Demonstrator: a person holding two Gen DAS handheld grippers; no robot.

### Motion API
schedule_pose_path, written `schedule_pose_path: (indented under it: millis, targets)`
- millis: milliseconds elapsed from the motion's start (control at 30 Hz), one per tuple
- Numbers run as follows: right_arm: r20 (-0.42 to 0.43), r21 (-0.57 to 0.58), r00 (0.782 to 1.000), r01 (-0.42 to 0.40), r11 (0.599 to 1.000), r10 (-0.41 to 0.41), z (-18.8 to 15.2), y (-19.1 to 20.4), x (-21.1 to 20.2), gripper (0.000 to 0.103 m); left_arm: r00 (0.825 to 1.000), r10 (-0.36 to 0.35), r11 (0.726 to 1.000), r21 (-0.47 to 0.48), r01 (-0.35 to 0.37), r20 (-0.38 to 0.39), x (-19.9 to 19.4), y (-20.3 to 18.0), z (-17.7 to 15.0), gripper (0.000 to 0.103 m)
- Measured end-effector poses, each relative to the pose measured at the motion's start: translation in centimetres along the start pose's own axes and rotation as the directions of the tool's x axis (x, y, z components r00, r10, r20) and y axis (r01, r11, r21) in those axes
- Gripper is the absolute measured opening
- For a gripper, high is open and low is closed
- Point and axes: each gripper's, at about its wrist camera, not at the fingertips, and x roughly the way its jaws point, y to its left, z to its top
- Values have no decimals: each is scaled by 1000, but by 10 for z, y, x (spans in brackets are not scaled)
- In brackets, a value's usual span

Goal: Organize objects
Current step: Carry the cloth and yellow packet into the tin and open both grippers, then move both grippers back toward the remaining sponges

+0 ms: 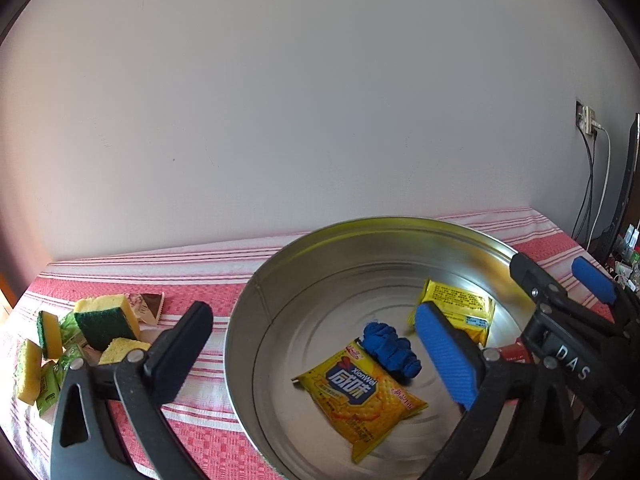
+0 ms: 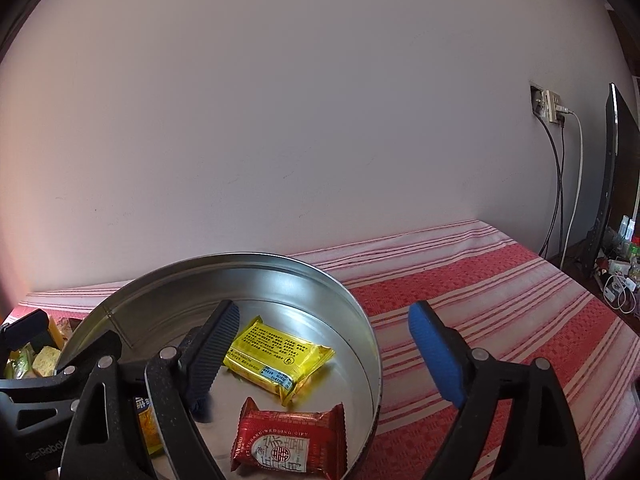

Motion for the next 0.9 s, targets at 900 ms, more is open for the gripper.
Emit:
schedule_pose_path:
  millis: [900]
  targets:
    - [226,100,974,7,995,-29,-6,-3,-42,100,985,166,985,-46,-164,44,-16,68,-33,102]
